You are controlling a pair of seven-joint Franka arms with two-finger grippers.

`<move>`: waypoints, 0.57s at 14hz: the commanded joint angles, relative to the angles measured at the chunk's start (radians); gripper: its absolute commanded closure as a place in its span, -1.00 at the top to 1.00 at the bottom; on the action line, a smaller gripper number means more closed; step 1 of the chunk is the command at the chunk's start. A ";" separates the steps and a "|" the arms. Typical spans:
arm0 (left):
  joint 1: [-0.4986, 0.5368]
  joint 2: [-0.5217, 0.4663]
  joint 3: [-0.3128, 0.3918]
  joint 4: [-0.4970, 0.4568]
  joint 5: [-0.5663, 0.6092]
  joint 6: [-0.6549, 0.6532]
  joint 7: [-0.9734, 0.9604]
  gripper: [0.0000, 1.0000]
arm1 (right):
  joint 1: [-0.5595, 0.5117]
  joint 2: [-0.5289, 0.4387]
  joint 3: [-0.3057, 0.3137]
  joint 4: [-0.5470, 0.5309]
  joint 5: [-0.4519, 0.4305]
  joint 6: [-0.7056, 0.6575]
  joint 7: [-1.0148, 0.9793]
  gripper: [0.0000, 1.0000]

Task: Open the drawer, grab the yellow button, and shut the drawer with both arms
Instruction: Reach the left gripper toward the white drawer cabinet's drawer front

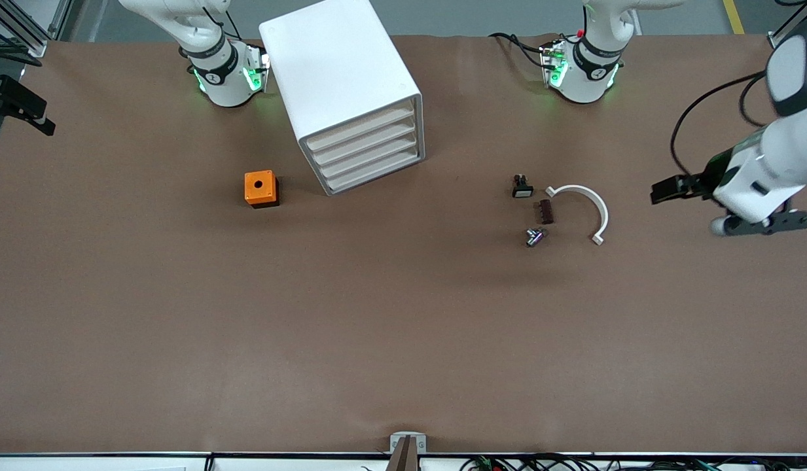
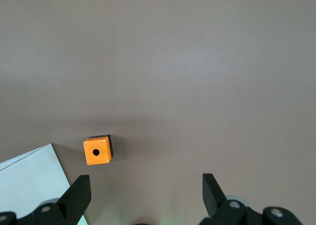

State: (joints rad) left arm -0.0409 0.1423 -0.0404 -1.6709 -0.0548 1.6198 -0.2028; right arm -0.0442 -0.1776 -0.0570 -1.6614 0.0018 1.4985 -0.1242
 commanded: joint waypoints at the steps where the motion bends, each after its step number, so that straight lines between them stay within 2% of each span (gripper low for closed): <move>1: -0.043 0.097 -0.009 0.043 -0.022 0.026 -0.122 1.00 | -0.017 -0.010 0.017 -0.001 0.001 -0.001 -0.014 1.00; 5: -0.137 0.186 -0.010 0.072 -0.023 0.035 -0.402 1.00 | -0.022 -0.010 0.014 -0.004 0.001 -0.004 -0.014 1.00; 8: -0.201 0.244 -0.010 0.117 -0.136 -0.027 -0.669 1.00 | -0.020 -0.010 0.014 -0.001 0.001 0.003 -0.014 1.00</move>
State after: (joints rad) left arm -0.2169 0.3466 -0.0516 -1.6138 -0.1331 1.6502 -0.7384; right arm -0.0444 -0.1776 -0.0545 -1.6619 0.0018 1.4981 -0.1243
